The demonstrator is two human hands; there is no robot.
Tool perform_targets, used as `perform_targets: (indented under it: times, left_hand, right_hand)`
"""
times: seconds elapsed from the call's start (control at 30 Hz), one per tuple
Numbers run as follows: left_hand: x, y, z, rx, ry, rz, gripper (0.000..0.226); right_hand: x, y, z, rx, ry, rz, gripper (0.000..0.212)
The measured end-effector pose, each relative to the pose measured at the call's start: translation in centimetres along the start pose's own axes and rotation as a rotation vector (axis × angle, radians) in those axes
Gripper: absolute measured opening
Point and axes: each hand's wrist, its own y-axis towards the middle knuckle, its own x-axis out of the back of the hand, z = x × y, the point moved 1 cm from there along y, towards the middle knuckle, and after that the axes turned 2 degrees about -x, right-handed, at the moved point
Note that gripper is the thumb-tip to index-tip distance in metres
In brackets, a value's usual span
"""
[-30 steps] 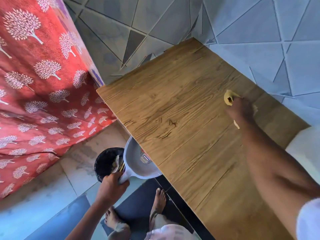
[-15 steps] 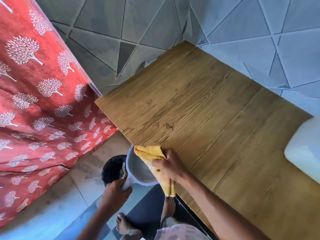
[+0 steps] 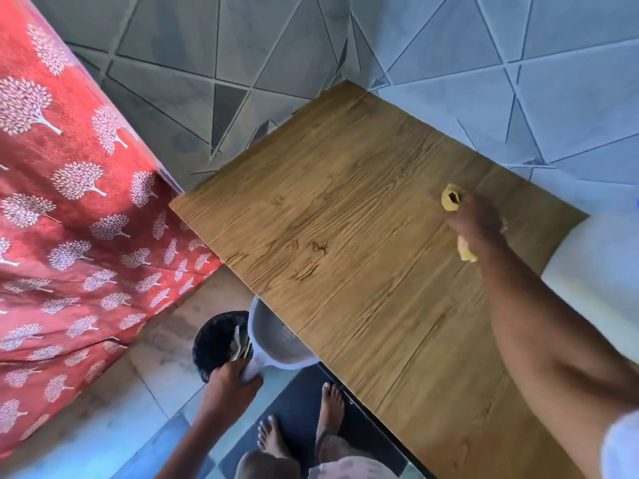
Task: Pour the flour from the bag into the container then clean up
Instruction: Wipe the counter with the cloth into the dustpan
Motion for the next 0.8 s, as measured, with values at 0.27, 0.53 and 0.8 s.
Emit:
perform_targets:
  times: [0.27, 0.53, 0.8]
  left_hand:
    - [-1.0, -1.9, -1.6, -0.006, -0.017, 0.053, 0.028]
    - [-1.8, -3.8, -2.3, -0.040, -0.015, 0.061, 0.035]
    - [-4.2, -5.9, -2.9, -0.066, 0.034, 0.080, 0.035]
  right_hand:
    - [-6.1, -19.5, 5.5, 0.590, 0.248, 0.228, 0.019]
    - [-4.4, -27.5, 3.8, 0.510, 0.696, 0.766, 0.006]
    - [3.0, -13.9, -1.8, 0.355, 0.215, -0.179, 0.017]
